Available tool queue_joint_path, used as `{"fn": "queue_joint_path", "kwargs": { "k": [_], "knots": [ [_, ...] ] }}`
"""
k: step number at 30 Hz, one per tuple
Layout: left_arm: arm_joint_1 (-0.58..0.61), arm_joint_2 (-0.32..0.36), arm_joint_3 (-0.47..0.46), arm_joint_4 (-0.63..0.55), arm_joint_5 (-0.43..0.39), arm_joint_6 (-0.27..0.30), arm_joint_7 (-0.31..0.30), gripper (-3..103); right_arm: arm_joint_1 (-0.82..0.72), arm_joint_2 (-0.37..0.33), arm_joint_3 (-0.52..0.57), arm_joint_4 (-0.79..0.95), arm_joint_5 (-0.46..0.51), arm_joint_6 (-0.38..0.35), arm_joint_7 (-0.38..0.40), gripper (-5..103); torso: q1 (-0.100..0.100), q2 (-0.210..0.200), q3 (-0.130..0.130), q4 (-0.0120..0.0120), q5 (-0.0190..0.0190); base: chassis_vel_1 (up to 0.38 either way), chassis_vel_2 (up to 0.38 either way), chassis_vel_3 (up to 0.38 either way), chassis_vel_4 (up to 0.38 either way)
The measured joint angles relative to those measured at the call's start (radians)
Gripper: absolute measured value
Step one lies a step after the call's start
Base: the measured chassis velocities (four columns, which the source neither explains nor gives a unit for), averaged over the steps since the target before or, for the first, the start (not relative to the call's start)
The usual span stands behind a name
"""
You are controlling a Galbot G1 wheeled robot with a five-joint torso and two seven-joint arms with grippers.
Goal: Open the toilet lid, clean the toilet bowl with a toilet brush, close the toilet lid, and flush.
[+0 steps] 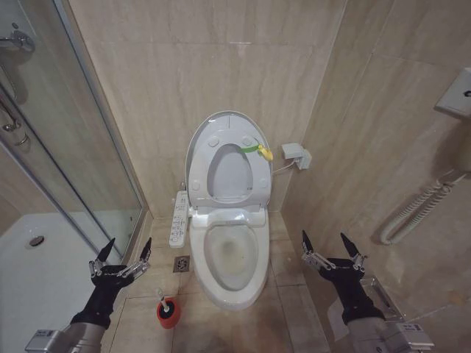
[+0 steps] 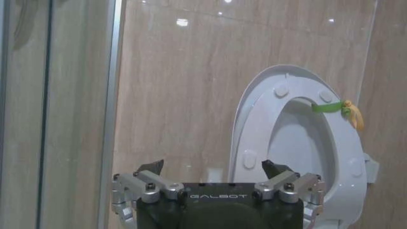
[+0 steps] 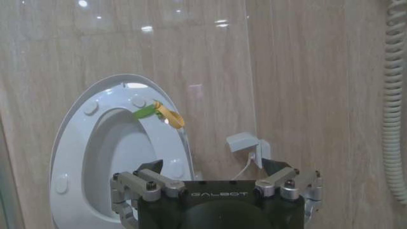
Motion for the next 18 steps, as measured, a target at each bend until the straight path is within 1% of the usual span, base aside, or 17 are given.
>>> {"fn": "queue_joint_path", "kwargs": {
  "k": [18],
  "knots": [
    [0.001, -0.001, 0.001, 0.002, 0.005, 0.003, -0.003, 100, 0.0, 0.0, 0.0, 0.0, 0.0, 0.0, 0.0, 100, -0.002, -0.005, -0.003, 0.0, 0.0, 0.0, 0.0, 0.0, 0.0]
  ]
}}
